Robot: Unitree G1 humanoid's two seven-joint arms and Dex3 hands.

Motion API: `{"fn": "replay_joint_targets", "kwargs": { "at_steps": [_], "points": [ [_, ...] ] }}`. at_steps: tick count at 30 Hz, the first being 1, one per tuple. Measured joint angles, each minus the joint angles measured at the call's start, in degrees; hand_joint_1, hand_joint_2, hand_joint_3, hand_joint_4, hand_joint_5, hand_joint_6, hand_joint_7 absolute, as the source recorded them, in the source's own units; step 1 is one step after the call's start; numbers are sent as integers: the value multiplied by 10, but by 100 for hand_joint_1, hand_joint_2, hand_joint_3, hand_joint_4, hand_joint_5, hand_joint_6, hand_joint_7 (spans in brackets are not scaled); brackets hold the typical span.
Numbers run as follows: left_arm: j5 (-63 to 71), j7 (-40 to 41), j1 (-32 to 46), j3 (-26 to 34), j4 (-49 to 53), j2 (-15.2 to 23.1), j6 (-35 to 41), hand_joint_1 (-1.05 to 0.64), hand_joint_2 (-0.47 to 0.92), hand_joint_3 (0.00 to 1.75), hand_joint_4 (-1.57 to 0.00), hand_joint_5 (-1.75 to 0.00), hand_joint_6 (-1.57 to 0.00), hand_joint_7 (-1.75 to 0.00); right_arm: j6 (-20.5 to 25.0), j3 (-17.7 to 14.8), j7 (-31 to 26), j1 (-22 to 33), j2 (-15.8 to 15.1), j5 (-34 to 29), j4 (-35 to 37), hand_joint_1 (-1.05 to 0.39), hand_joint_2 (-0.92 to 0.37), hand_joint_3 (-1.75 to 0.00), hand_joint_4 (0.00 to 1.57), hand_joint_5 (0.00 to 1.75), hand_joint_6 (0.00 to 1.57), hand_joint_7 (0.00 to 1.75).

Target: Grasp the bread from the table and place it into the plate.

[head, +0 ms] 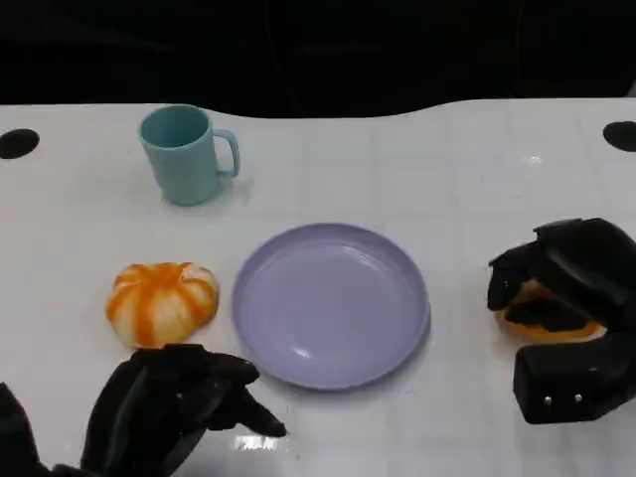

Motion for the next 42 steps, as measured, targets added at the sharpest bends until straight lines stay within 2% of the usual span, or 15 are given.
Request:
{"fn": "replay_joint_targets", "kwargs": {
  "at_steps": [6, 11, 18, 25, 29, 39, 42],
  "points": [
    [0, 12, 9, -8, -28, 0, 10, -74, 92, 11, -93, -130, -141, 0, -19, 1, -52, -6, 5, -1, 18, -1, -24, -128, 98, 175, 87, 151],
    [0, 18, 18, -14, -42, 0, 17, -72, 92, 15, -87, -140, -140, 0, -40, -1, -90, -6, 13, 3, 16, -2, -23, -137, 100, 175, 88, 149],
    [0, 26, 21, -17, -61, 0, 24, -69, 92, 20, -80, -150, -138, 0, -66, -16, -94, -6, 24, 36, -13, 1, -18, -147, 102, 175, 88, 153],
    [0, 30, 24, -22, -69, 0, 27, -68, 92, 19, -76, -156, -137, 0, -79, -34, -34, 12, 50, 101, -81, 5, -9, -157, 103, 175, 87, 158],
    [0, 31, 24, -24, -69, 0, 27, -67, 92, 19, -75, -156, -137, 0, -81, -35, -6, 18, 69, 121, -113, 3, -13, -157, 103, 175, 81, 169],
    [0, 31, 27, -25, -69, 0, 27, -67, 92, 19, -76, -157, -137, -1, -73, -41, 71, 19, 119, 166, -167, -9, -14, -160, 103, 175, 78, 171],
    [0, 31, 28, -26, -69, 0, 27, -66, 92, 19, -76, -157, -136, 0, -73, -37, 84, 19, 135, 165, -168, -8, -14, -158, 103, 175, 82, 164]
  ]
}}
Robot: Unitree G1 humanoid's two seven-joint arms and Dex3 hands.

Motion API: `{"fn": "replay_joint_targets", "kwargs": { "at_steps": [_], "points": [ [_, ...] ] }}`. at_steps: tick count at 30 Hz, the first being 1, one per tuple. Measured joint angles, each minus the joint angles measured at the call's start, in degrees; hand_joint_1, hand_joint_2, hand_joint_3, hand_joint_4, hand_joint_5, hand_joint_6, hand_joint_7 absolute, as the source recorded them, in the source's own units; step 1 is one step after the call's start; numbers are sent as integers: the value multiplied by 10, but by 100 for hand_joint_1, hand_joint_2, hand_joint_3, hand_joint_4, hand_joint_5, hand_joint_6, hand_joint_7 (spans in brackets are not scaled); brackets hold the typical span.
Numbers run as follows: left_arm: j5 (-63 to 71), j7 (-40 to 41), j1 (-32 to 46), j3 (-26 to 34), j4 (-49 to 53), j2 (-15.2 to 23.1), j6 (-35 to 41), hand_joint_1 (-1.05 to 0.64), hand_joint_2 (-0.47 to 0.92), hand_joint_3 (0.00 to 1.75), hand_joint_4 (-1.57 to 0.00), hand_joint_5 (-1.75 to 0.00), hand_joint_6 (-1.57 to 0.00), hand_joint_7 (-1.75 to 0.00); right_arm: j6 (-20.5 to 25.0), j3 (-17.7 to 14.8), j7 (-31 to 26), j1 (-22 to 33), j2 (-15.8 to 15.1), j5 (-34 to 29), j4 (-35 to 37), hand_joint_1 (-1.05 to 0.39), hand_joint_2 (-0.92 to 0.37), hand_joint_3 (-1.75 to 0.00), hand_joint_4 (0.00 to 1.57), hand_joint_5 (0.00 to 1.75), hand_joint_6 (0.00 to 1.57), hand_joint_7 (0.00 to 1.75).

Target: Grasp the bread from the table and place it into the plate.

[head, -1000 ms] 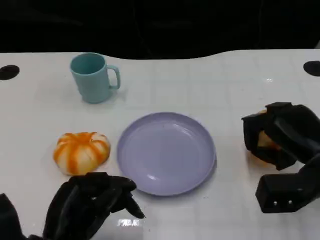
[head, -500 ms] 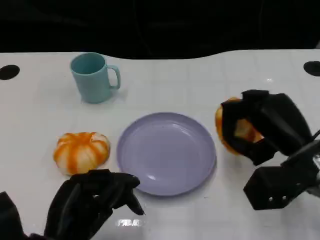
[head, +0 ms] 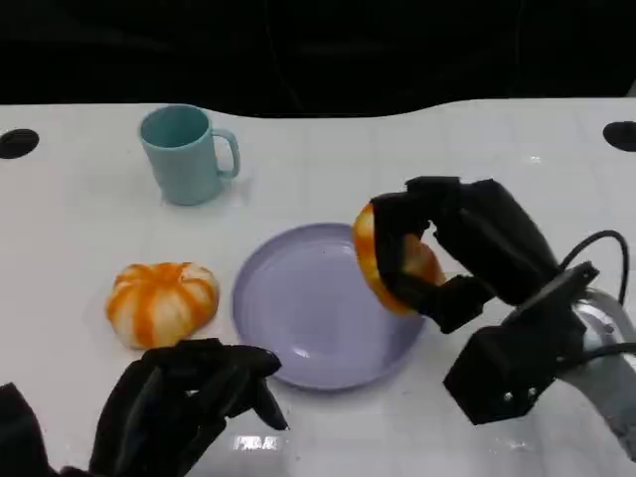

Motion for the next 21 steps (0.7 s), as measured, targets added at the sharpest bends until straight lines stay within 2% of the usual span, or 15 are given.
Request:
{"fn": "replay_joint_targets", "kwargs": {
  "at_steps": [3, 5, 8, 13, 16, 17, 20, 21],
  "points": [
    [0, 0, 2, 0, 0, 0, 0, -66, 92, 20, -76, -157, -136, 0, 2, 7, 7, -1, 15, -5, -1, -11, -15, -158, 103, 175, 81, 168],
    [0, 0, 3, 0, 0, 0, 0, -65, 92, 20, -75, -157, -136, 0, 1, 11, 10, -4, 26, -7, 6, -14, -18, -154, 103, 175, 83, 161],
    [0, 0, 5, -1, 0, 0, -1, -65, 92, 21, -75, -157, -136, 0, -3, 16, 13, -10, 40, -7, 29, -12, -20, -152, 102, 175, 85, 158],
    [1, 0, 9, -3, -1, 0, -1, -66, 92, 22, -74, -158, -136, -1, -19, 25, 13, -18, 51, -13, 74, -5, -22, -148, 102, 175, 84, 162],
    [1, 0, 9, -4, -3, 0, -1, -66, 92, 21, -75, -158, -137, -1, -25, 30, 13, -25, 55, -19, 100, -3, -25, -143, 99, 175, 92, 137],
    [1, 0, 9, -4, -3, 0, -1, -66, 92, 20, -75, -158, -137, -2, -28, 30, 13, -29, 57, -19, 108, -3, -28, -141, 97, 173, 95, 122],
    [1, 3, 9, -4, -3, 0, -1, -67, 92, 19, -76, -156, -137, -2, -35, 32, 13, -38, 58, -20, 132, -3, -31, -136, 94, 165, 98, 99],
    [1, 4, 9, -4, -3, 0, -1, -67, 92, 19, -77, -155, -136, -2, -36, 32, 14, -39, 59, -20, 137, -6, -34, -121, 88, 155, 94, 86]
  ]
}}
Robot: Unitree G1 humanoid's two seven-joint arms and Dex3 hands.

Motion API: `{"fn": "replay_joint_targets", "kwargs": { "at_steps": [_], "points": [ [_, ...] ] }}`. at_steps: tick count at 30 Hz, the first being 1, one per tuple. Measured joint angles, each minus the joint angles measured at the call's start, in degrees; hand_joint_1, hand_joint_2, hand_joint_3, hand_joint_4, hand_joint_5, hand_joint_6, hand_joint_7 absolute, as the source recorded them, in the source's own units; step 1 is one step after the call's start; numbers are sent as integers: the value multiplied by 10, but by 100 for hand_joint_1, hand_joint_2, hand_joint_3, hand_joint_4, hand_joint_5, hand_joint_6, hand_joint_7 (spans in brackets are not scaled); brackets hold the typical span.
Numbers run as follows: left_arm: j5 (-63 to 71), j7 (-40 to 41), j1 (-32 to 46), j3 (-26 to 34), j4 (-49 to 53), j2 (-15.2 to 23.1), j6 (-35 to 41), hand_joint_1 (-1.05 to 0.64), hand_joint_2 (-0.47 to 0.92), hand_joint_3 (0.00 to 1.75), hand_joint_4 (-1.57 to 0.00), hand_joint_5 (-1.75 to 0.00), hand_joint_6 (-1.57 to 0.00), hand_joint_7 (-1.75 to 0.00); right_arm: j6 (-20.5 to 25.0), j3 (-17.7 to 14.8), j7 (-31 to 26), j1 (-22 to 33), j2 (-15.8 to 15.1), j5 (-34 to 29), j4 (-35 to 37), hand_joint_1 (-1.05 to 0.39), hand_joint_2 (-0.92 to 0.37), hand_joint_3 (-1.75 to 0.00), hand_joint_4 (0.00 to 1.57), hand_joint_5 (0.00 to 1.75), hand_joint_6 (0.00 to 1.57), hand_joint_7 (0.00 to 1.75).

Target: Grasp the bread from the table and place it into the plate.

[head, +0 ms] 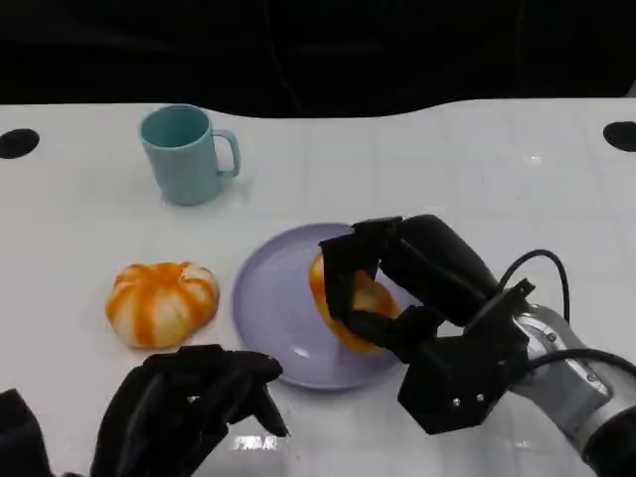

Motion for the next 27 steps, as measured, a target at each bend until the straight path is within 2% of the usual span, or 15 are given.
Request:
{"fn": "replay_joint_targets", "kwargs": {
  "at_steps": [2, 4, 5, 6, 7, 8, 9, 11, 12, 15, 24, 25, 26, 27],
  "points": [
    [0, 0, 0, 0, 0, 0, 0, -67, 92, 19, -77, -155, -136, -2, -2, 0, 2, -2, 0, 0, 8, -10, -39, -104, 83, 137, 89, 71],
    [0, 0, 0, 0, 0, 0, 0, -67, 92, 19, -77, -154, -136, -3, -2, 0, 8, -3, 0, 0, 12, -18, -48, -80, 70, 113, 78, 51],
    [0, 0, 0, 0, 0, 0, 0, -67, 92, 19, -77, -153, -136, -3, -1, 0, 11, -3, 0, 0, 13, -24, -55, -70, 62, 102, 71, 42],
    [0, 0, 0, 0, 0, 0, 0, -67, 92, 18, -78, -152, -136, -3, 2, 1, 18, -4, 0, 0, 13, -34, -71, -47, 47, 86, 61, 28],
    [0, 0, 0, 0, 0, 0, 0, -68, 92, 17, -78, -152, -136, -4, 5, 2, 28, -5, -1, 0, 13, -40, -81, -32, 37, 77, 55, 20],
    [0, 0, 0, 0, 0, 0, 0, -68, 92, 17, -78, -152, -136, -4, 8, 3, 41, -6, -2, 0, 13, -43, -87, -24, 33, 72, 53, 16],
    [0, 0, 0, 0, 0, 0, 0, -68, 92, 16, -79, -152, -136, -5, 12, 5, 53, -6, -5, 0, 12, -50, -90, -19, 19, 64, 43, 9],
    [0, 1, 0, 0, 0, 0, 0, -68, 92, 16, -79, -151, -135, -5, 23, 6, 74, -6, -10, 0, 5, -56, -92, -17, 6, 57, 34, 3],
    [0, 2, 0, 0, 0, 0, 0, -68, 92, 16, -79, -151, -135, -6, 28, 6, 82, -6, -12, 0, -1, -60, -92, -20, 3, 47, 27, 2],
    [0, 2, 0, 0, 0, 0, 0, -67, 92, 16, -79, -151, -135, -6, 42, 5, 109, -5, -17, 6, -23, -65, -92, -24, 0, 33, 19, 1],
    [-1, 2, -1, -1, 0, 0, 0, -67, 92, 18, -79, -153, -132, -10, 96, -8, 197, 37, -40, 55, -125, -69, -92, -25, 0, 31, 18, 1],
    [-1, 2, -1, -1, 0, 0, 0, -67, 92, 18, -78, -154, -110, -55, 103, -10, 206, 43, -45, 60, -137, -69, -92, -25, 0, 31, 19, 1],
    [-1, 2, -1, -1, 0, 0, 0, -67, 92, 19, -78, -154, -92, -87, 109, -14, 215, 49, -49, 67, -148, -69, -92, -25, 0, 32, 19, 2],
    [-1, 2, -1, -1, 0, 0, 0, -67, 92, 19, -78, -155, -80, -110, 115, -18, 222, 55, -54, 71, -158, -69, -92, -26, 1, 34, 20, 2]
  ]
}}
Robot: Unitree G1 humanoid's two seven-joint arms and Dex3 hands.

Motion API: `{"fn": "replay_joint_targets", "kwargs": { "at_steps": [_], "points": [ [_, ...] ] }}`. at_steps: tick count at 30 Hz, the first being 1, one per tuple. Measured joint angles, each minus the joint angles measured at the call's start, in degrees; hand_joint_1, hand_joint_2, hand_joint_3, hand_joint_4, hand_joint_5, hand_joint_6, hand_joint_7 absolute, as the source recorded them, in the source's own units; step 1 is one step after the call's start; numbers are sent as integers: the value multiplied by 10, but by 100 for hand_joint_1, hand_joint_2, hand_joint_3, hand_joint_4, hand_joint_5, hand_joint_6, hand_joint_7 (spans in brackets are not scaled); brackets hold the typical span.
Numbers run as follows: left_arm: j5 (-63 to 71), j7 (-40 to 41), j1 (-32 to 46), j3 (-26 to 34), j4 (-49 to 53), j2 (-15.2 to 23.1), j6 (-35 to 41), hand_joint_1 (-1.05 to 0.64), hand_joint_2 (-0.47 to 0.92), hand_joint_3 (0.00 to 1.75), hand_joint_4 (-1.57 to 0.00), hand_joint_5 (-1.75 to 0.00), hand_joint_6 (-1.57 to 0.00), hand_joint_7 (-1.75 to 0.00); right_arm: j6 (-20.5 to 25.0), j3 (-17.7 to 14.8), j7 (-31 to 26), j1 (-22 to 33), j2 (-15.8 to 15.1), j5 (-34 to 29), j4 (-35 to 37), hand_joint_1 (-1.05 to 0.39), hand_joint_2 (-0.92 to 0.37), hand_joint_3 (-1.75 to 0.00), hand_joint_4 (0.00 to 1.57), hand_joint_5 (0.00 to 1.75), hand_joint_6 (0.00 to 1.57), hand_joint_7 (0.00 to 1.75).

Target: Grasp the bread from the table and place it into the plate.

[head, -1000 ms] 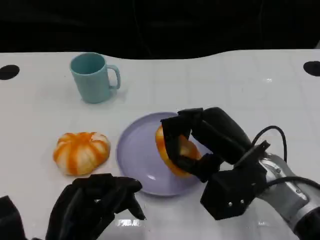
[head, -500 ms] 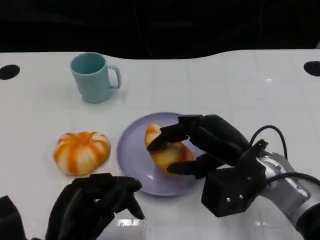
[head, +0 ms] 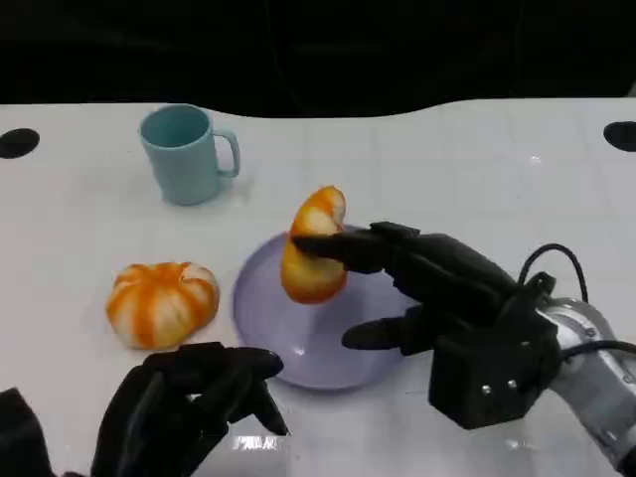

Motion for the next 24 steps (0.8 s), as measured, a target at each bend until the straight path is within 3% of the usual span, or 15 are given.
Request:
{"fn": "replay_joint_targets", "kwargs": {
  "at_steps": [3, 9, 14, 17, 19, 21, 22, 24],
  "points": [
    [0, 0, 0, 0, 0, 0, 0, -67, 92, 19, -77, -155, -72, -124, 6, -8, 18, 17, -15, 14, -27, -69, -92, -27, 2, 36, 21, 2],
    [0, 0, 0, 0, 0, 0, 0, -67, 92, 19, -78, -154, -71, -126, 10, -10, 31, 33, -25, 19, -48, -65, -92, -25, 6, 41, 31, 6],
    [0, 0, 0, -1, 0, 0, 0, -68, 92, 18, -78, -154, -71, -126, 11, -10, 31, 33, -25, 18, -48, -59, -92, -20, 0, 41, 57, 9],
    [0, 0, 0, -2, 0, 0, 0, -68, 92, 18, -78, -153, -72, -126, 13, -10, 30, 32, -24, 13, -48, -58, -92, -20, 7, 43, 78, 11],
    [0, 0, 0, -3, 0, 0, 0, -68, 92, 18, -79, -153, -72, -126, 14, -9, 29, 29, -24, 3, -48, -60, -92, -22, 28, 37, 100, 8],
    [1, 1, 0, -3, 0, 0, 0, -68, 92, 18, -79, -153, -72, -126, 16, -7, 19, 26, -24, -13, -48, -62, -92, -24, 47, 28, 108, 3],
    [1, 1, 0, -3, 0, 0, 0, -68, 92, 17, -79, -152, -72, -125, 17, -6, 13, 23, -24, -23, -48, -63, -92, -26, 72, 22, 91, 1],
    [0, 1, 0, -3, 0, 0, 0, -68, 92, 16, -80, -152, -73, -124, 24, -5, 3, 21, -24, -39, -48, -63, -92, -26, 93, 16, 68, 0]
  ]
}}
